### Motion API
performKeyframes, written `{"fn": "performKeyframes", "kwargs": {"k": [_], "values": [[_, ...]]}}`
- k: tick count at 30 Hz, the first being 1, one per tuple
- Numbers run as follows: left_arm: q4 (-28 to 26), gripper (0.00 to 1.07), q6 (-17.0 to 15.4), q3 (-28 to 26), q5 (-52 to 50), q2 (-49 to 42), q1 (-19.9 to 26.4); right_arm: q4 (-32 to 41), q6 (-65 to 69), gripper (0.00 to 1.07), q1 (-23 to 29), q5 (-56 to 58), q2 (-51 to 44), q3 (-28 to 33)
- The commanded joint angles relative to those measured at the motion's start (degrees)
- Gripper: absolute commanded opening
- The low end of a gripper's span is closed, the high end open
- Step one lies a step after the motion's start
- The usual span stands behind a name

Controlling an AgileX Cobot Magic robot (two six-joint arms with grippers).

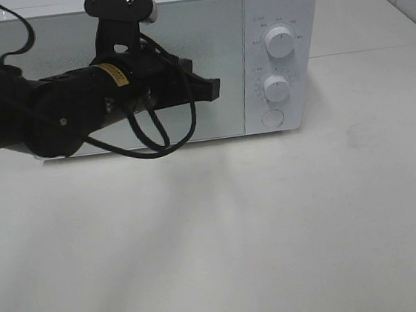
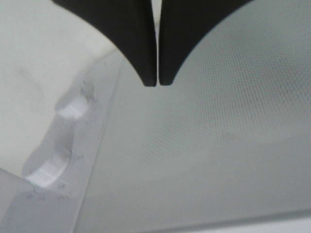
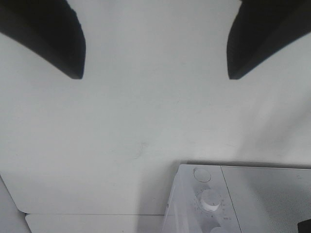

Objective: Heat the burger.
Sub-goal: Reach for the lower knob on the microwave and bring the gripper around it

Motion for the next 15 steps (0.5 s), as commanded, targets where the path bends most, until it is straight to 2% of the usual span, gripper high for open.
{"fn": "performKeyframes", "kwargs": {"k": [1, 2, 3, 4, 5, 7, 8, 11, 15], "values": [[-0.3, 0.32, -0.1, 2.9, 12.4, -5.8, -0.3, 0.3, 0.0, 0.76, -0.3, -0.2, -1.4, 0.2], [-0.2, 0.45, -0.1, 3.0, 16.5, -6.8, -0.3, 0.3, 0.0, 0.76, -0.3, -0.2, -1.4, 0.2], [-0.2, 0.45, -0.1, 3.0, 16.5, -6.8, -0.3, 0.3, 0.0, 0.76, -0.3, -0.2, -1.4, 0.2], [-0.2, 0.79, -0.1, 3.1, 23.4, -8.8, -0.3, 0.3, 0.0, 0.76, -0.3, -0.2, -1.4, 0.2], [-0.1, 1.02, -0.1, 3.1, 30.6, -10.9, -0.3, 0.3, 0.0, 0.76, -0.3, -0.2, -1.4, 0.2], [0.3, 1.01, -0.1, 3.1, 33.2, -11.9, -0.3, 0.3, 0.0, 0.76, -0.3, -0.2, -1.4, 0.2], [1.3, 1.0, -0.1, 3.1, 38.8, -13.6, -0.3, 0.3, 0.0, 0.76, -0.3, -0.2, -1.4, 0.2], [1.8, 1.0, -0.1, 3.1, 41.3, -14.6, -0.3, 0.3, 0.0, 0.76, -0.3, -0.2, -1.4, 0.2], [4.9, 1.0, -0.1, 3.1, 53.6, -18.7, -0.3, 0.3, 0.0, 0.76, -0.3, -0.2, -1.4, 0.2]]}}
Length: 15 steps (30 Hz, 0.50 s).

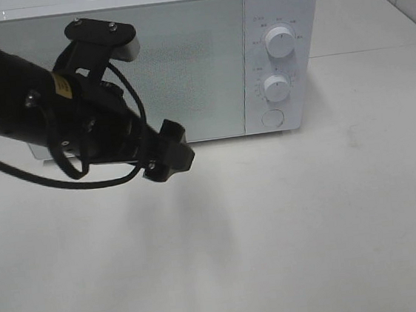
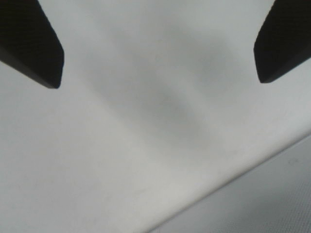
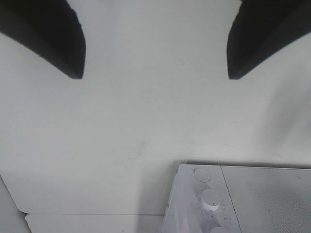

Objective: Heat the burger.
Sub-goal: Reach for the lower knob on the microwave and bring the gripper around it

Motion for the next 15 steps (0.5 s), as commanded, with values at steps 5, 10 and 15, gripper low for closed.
{"fn": "performKeyframes", "kwargs": {"k": [5, 10, 15], "values": [[3.5, 1.0, -0.5, 0.1, 17.3, -6.1, -0.1, 0.3, 0.0, 0.76, -0.3, -0.2, -1.4, 0.2], [5.8, 1.0, -3.7, 0.1, 24.4, -9.2, 0.9, 0.3, 0.0, 0.76, -0.3, -0.2, -1.4, 0.2], [5.0, 1.0, -3.8, 0.1, 29.4, -12.8, 8.8, 0.3, 0.0, 0.76, -0.3, -0.2, -1.4, 0.2]]}}
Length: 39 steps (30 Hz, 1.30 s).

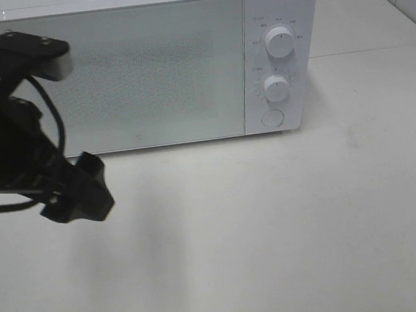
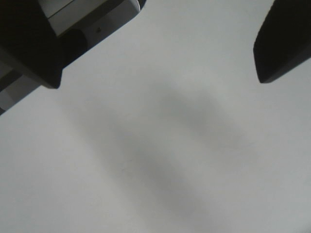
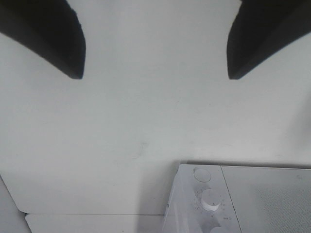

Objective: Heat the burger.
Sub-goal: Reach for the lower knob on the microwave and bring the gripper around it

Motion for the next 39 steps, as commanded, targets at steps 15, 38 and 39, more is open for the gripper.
{"fn": "performKeyframes", "kwargs": {"k": [15, 38, 39], "values": [[-4.9, 1.0, 2.6, 0.3, 16.7, -17.2, 31.6, 0.3, -0.1, 0.76, -0.3, -0.2, -1.4, 0.2], [-2.9, 1.0, 3.1, 24.4, 14.1, -51.0, 31.7, 0.3, -0.1, 0.76, -0.3, -0.2, -1.4, 0.2], [-2.9, 1.0, 3.1, 24.4, 14.1, -52.7, 31.7, 0.3, -0.1, 0.76, -0.3, -0.2, -1.4, 0.2]]}}
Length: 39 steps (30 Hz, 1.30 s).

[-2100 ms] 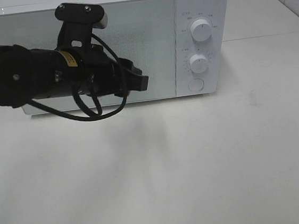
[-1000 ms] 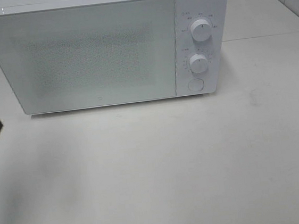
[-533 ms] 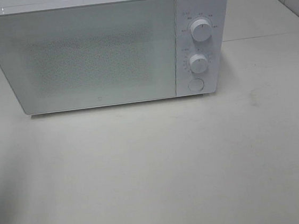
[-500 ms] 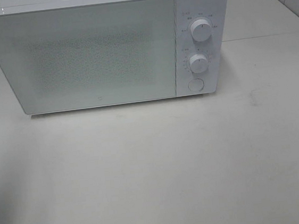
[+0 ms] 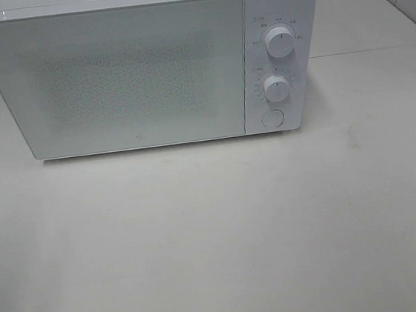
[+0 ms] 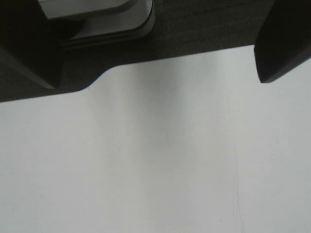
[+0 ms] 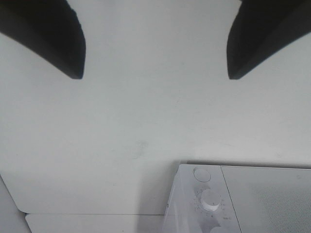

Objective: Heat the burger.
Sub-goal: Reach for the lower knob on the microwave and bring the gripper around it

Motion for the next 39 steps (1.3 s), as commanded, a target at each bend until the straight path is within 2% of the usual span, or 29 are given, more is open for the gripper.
{"fn": "performKeyframes", "kwargs": {"k": [1, 6, 8, 11, 16, 21, 39], "values": [[0.1, 1.0, 0.1, 0.3, -0.5, -2.5, 0.1, 0.3, -0.1, 0.76, -0.3, -0.2, -1.4, 0.2], [-0.5, 1.0, 0.1, 0.3, -0.5, -10.7, 0.1, 0.3, -0.1, 0.76, -0.3, -0.2, -1.4, 0.2], [-4.0, 1.0, -0.3, 0.3, -0.9, -17.6, 0.1, 0.3, -0.1, 0.76, -0.3, -0.2, -1.4, 0.2], [-4.5, 1.0, -0.3, 0.3, -0.9, -19.0, 0.1, 0.3, -0.1, 0.76, -0.3, -0.2, -1.4, 0.2], [-4.7, 1.0, -0.3, 0.3, -1.1, -28.4, 0.1, 0.3, -0.1, 0.76, -0.3, -0.2, -1.4, 0.2], [-4.6, 1.0, -0.3, 0.3, -1.1, -31.7, 0.1, 0.3, -0.1, 0.76, -0.3, -0.2, -1.4, 0.2], [-4.5, 1.0, -0.3, 0.3, -1.1, -31.1, 0.1, 0.3, -0.1, 0.76, -0.3, -0.2, -1.4, 0.2]]}}
